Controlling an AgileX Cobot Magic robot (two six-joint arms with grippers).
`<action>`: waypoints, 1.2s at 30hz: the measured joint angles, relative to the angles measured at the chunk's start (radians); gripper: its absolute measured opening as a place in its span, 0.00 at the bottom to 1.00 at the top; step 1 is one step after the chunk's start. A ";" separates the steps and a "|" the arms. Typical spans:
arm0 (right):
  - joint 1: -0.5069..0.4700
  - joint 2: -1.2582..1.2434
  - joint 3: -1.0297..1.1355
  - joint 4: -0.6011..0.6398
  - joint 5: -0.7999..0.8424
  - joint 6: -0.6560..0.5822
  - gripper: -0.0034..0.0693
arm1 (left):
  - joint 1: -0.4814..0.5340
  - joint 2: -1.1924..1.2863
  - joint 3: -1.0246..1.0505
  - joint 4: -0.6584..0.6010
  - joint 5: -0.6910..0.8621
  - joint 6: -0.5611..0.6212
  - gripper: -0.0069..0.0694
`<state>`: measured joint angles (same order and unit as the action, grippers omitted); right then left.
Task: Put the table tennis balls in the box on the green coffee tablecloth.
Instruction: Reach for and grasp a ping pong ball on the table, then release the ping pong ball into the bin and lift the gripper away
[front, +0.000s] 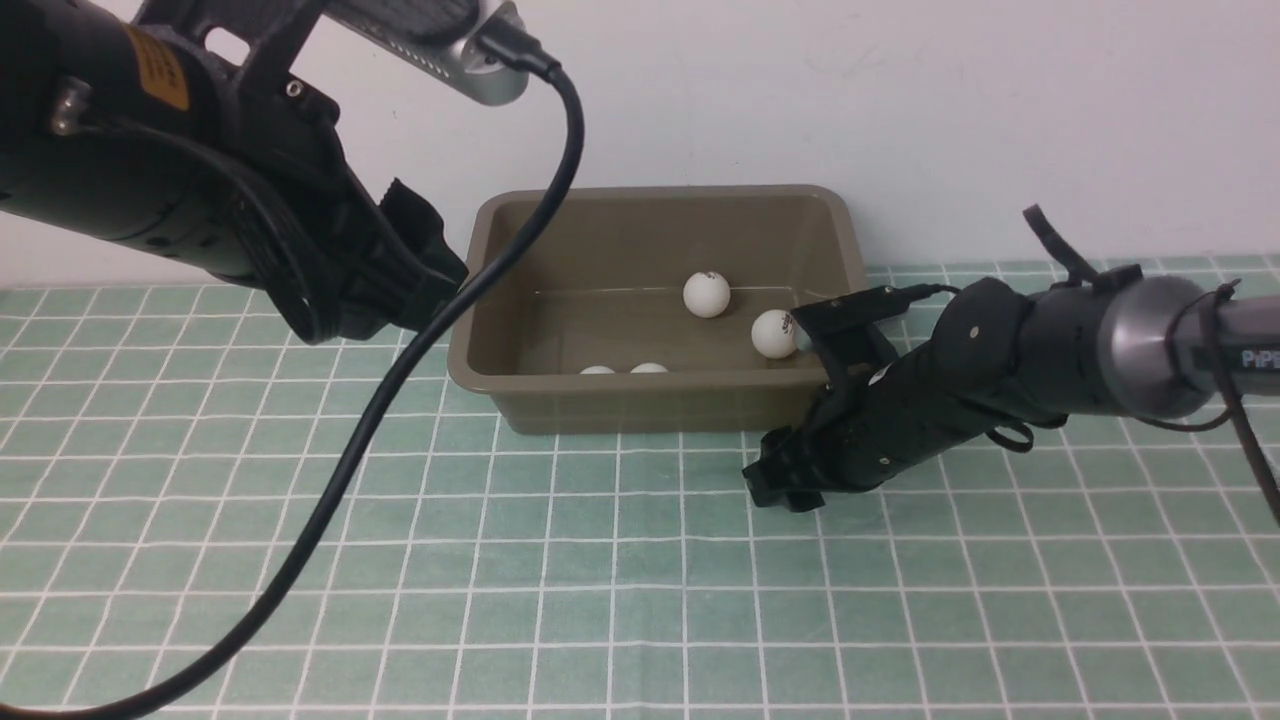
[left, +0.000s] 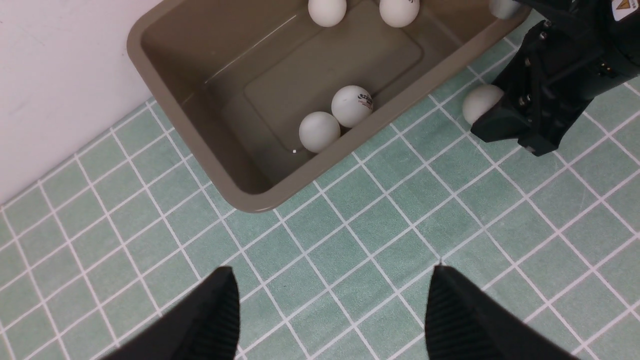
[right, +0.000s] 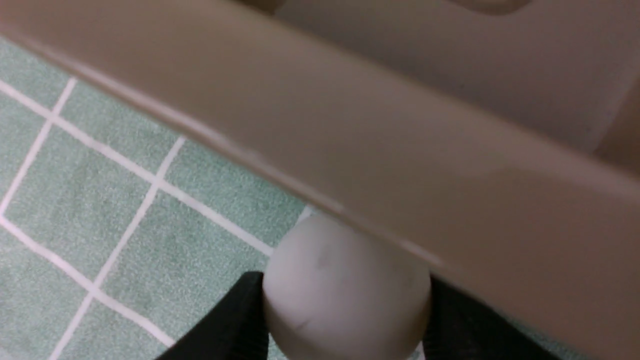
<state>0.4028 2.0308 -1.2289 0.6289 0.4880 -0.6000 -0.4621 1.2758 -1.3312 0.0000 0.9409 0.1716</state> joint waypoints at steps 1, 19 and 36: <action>0.000 0.000 0.000 0.000 0.000 0.000 0.54 | 0.000 0.000 0.000 0.000 0.000 0.000 0.68; 0.000 -0.349 -0.005 -0.103 0.171 -0.125 0.54 | 0.000 0.000 0.000 0.000 -0.007 0.000 0.68; 0.000 0.005 -0.447 0.022 0.249 -0.280 0.58 | 0.000 0.000 0.000 -0.062 -0.006 0.000 0.68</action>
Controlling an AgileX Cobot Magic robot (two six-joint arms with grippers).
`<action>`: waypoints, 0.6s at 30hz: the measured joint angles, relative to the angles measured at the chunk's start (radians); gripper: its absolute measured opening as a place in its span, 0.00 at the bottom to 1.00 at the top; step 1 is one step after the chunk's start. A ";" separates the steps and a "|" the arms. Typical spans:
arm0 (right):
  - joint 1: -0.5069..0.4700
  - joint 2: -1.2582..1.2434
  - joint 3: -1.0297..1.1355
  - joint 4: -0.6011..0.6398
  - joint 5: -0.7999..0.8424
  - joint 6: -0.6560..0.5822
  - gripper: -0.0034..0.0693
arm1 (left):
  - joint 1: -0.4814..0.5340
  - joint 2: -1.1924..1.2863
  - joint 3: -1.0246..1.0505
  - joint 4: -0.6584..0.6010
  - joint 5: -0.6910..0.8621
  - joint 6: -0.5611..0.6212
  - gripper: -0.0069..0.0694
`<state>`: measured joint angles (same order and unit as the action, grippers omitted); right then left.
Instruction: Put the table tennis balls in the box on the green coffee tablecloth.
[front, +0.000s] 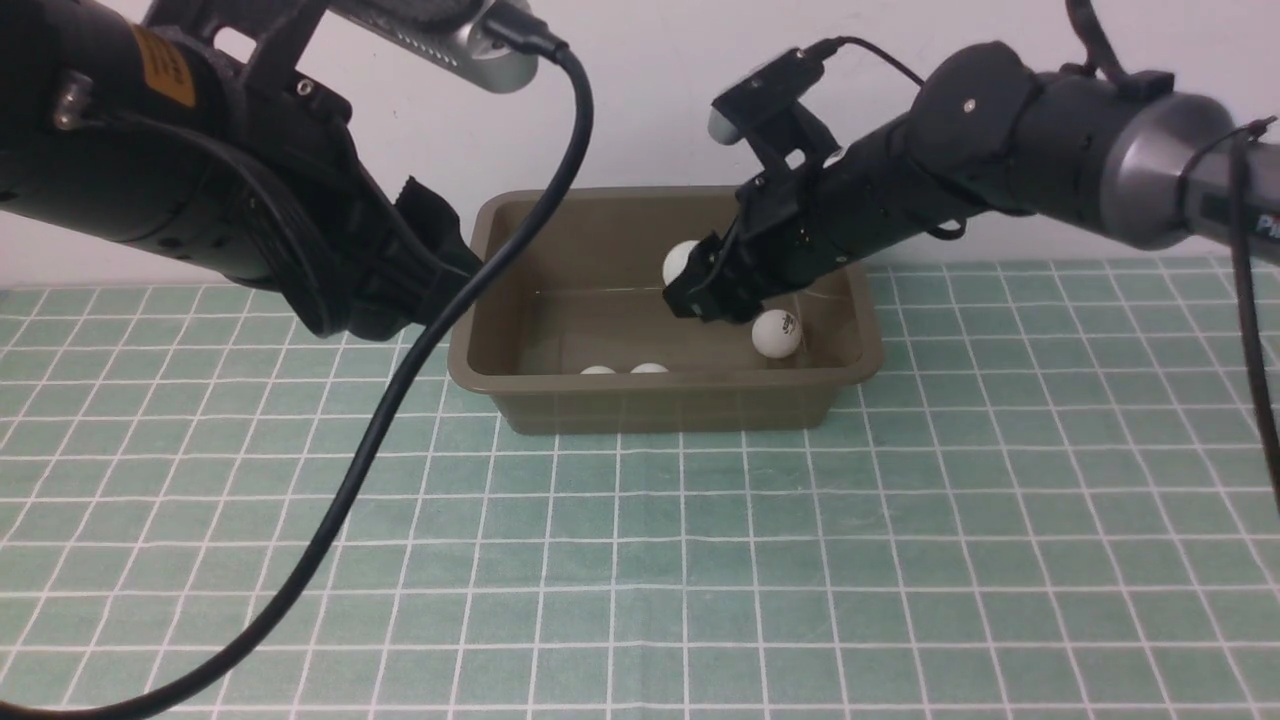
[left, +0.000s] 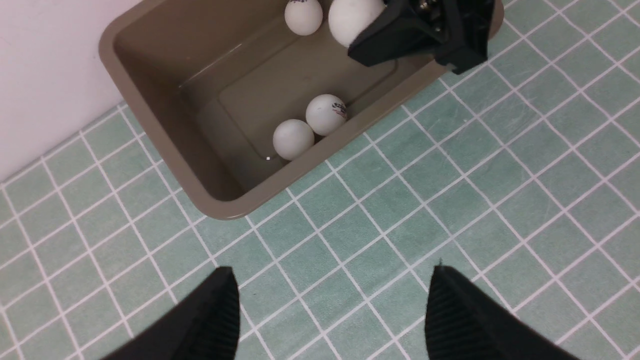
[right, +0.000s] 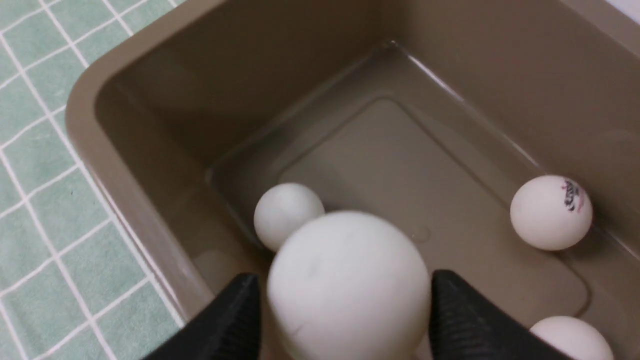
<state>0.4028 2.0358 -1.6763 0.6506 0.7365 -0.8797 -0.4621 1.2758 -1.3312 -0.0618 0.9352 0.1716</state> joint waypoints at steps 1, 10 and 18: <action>0.000 0.002 -0.002 0.000 -0.003 0.001 0.60 | 0.000 0.000 0.000 -0.003 0.000 0.000 0.68; -0.034 -0.102 -0.008 -0.231 -0.017 0.187 0.77 | 0.000 0.000 0.000 -0.011 0.000 0.000 0.68; -0.141 -0.386 -0.008 -0.615 0.067 0.451 0.77 | 0.000 0.000 0.000 -0.011 -0.007 0.001 0.68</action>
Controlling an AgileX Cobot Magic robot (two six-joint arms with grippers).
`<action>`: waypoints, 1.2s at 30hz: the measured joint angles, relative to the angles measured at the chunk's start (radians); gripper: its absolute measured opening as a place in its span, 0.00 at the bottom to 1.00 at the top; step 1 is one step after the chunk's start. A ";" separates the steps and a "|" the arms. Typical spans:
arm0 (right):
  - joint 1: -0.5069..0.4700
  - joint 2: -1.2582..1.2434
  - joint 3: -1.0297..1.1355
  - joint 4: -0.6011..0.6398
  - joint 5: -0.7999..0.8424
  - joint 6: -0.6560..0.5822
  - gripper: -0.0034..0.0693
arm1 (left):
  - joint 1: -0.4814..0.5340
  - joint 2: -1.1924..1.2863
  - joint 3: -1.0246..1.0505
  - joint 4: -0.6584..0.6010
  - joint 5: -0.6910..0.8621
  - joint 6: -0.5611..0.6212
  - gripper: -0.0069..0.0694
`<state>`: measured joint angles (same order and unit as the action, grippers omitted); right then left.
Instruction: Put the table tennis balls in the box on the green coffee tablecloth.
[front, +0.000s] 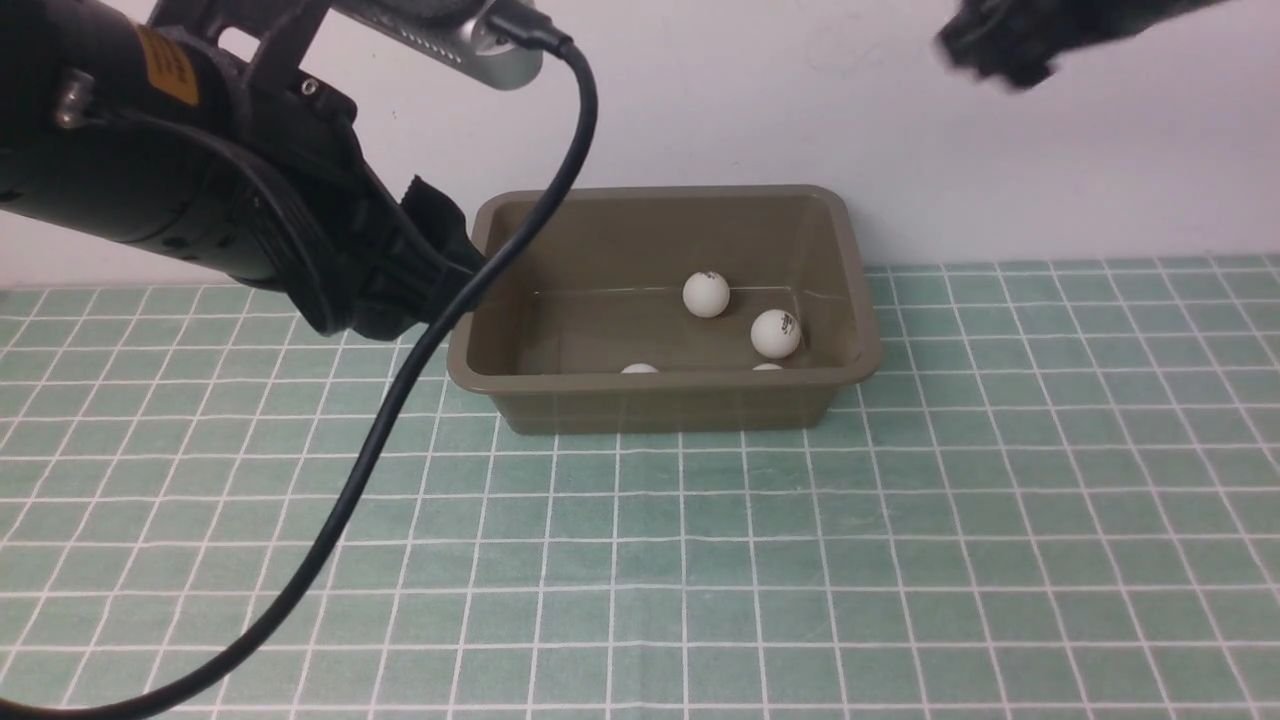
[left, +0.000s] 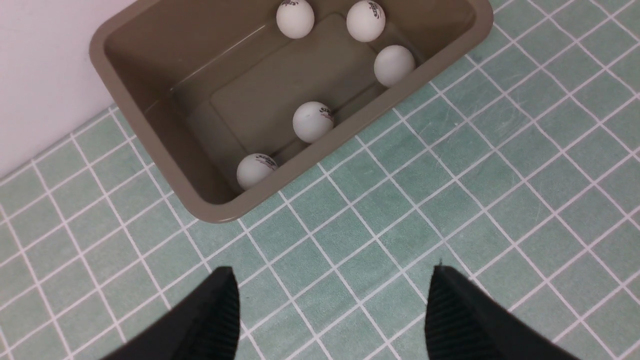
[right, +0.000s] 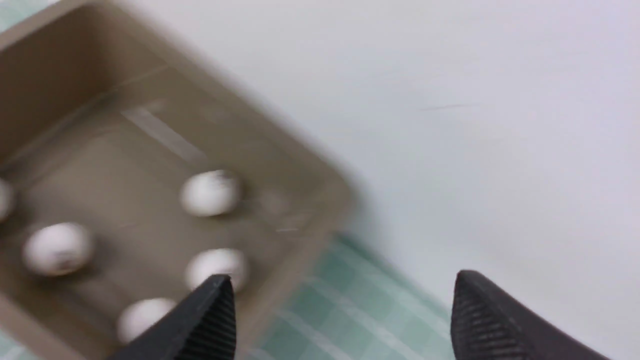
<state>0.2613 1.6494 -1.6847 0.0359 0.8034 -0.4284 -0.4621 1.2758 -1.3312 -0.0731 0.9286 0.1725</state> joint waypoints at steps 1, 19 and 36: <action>-0.005 -0.042 0.000 -0.027 0.008 0.022 0.77 | 0.000 0.000 0.000 0.000 -0.003 0.000 0.68; -0.014 -0.878 0.646 -0.036 -0.013 0.128 0.76 | 0.000 0.000 0.000 0.000 -0.048 0.001 0.68; -0.014 -1.332 1.425 0.042 -0.393 0.137 0.76 | 0.000 0.000 0.000 -0.019 -0.050 0.001 0.68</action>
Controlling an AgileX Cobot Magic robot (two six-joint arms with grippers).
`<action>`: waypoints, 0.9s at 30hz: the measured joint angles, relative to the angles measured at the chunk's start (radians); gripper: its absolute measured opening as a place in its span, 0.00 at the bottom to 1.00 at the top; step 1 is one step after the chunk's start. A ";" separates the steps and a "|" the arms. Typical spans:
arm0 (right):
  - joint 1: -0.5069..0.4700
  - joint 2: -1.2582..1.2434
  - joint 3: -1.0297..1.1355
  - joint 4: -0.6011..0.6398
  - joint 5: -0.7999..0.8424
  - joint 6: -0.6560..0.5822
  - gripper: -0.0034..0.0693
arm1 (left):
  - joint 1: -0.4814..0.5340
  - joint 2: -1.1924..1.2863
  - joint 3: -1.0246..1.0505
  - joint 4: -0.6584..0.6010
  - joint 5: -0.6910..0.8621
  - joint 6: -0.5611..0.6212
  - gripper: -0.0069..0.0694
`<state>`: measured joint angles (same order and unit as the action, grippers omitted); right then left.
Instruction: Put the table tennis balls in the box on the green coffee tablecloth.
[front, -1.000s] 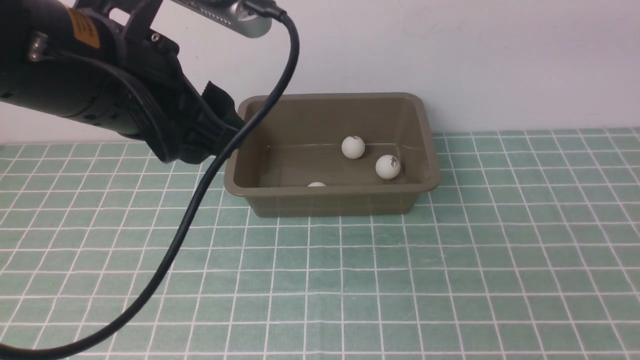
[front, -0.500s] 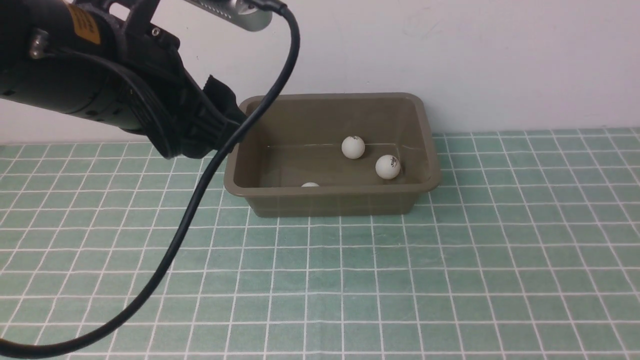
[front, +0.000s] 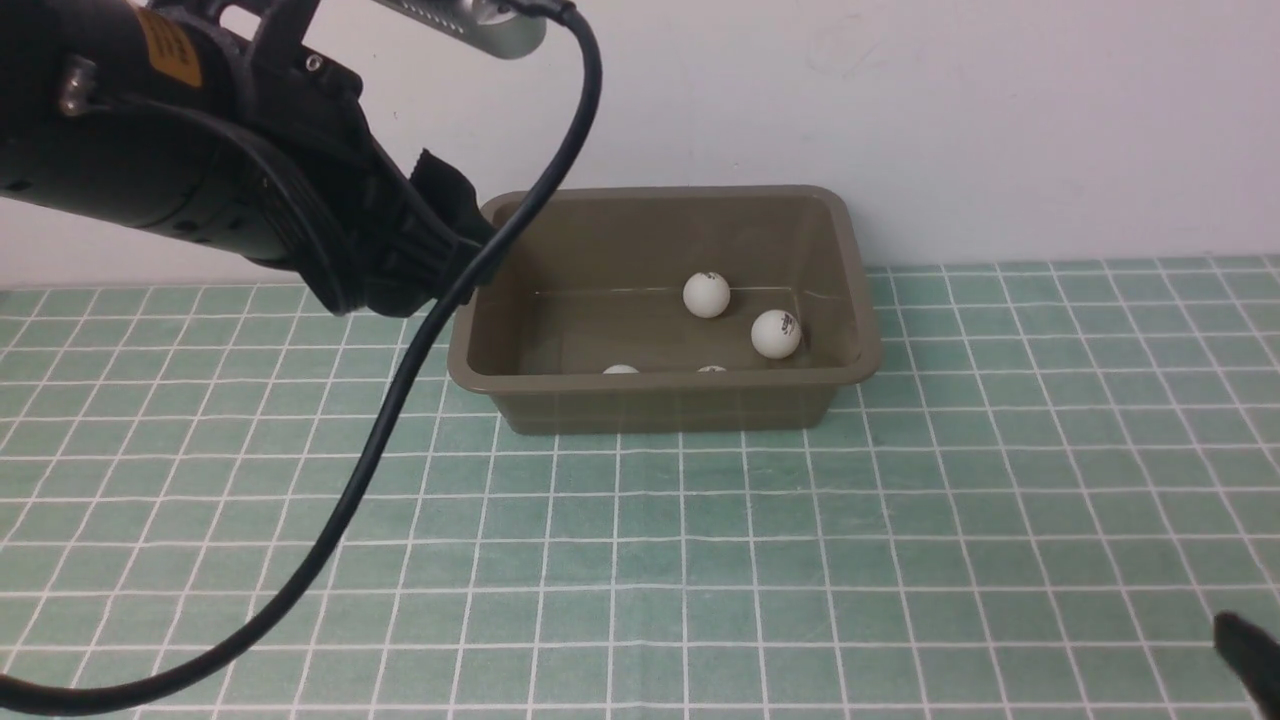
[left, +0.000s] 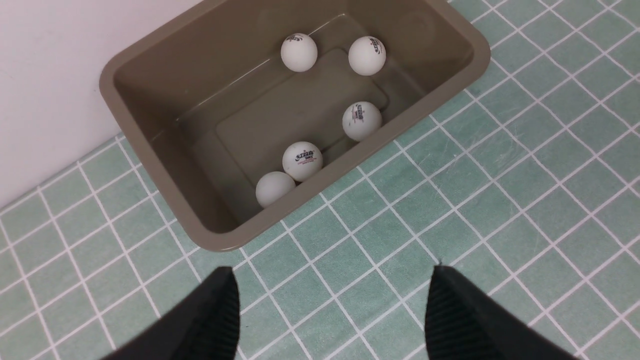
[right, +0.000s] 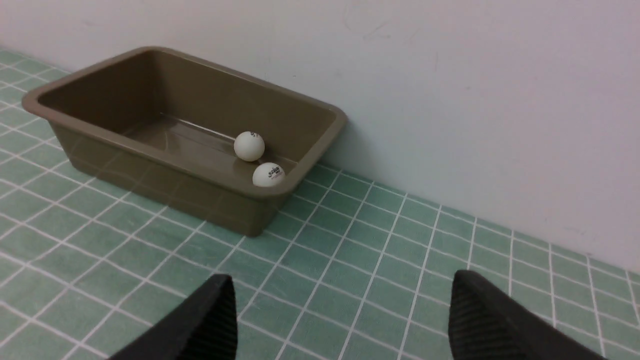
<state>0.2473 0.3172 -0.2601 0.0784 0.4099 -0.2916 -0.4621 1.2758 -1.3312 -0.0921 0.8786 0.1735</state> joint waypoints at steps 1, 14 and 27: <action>0.000 0.000 0.027 0.000 0.000 0.000 0.76 | 0.000 0.000 0.000 -0.005 0.000 0.000 0.68; 0.000 0.000 0.096 0.000 -0.064 0.218 0.76 | 0.000 0.000 0.000 -0.025 -0.001 0.000 0.68; 0.000 0.000 0.097 0.007 -0.064 0.242 0.76 | 0.000 0.001 0.000 -0.029 -0.001 0.002 0.68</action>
<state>0.2473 0.3172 -0.1626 0.0857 0.3459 -0.0498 -0.4621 1.2767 -1.3312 -0.1214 0.8779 0.1758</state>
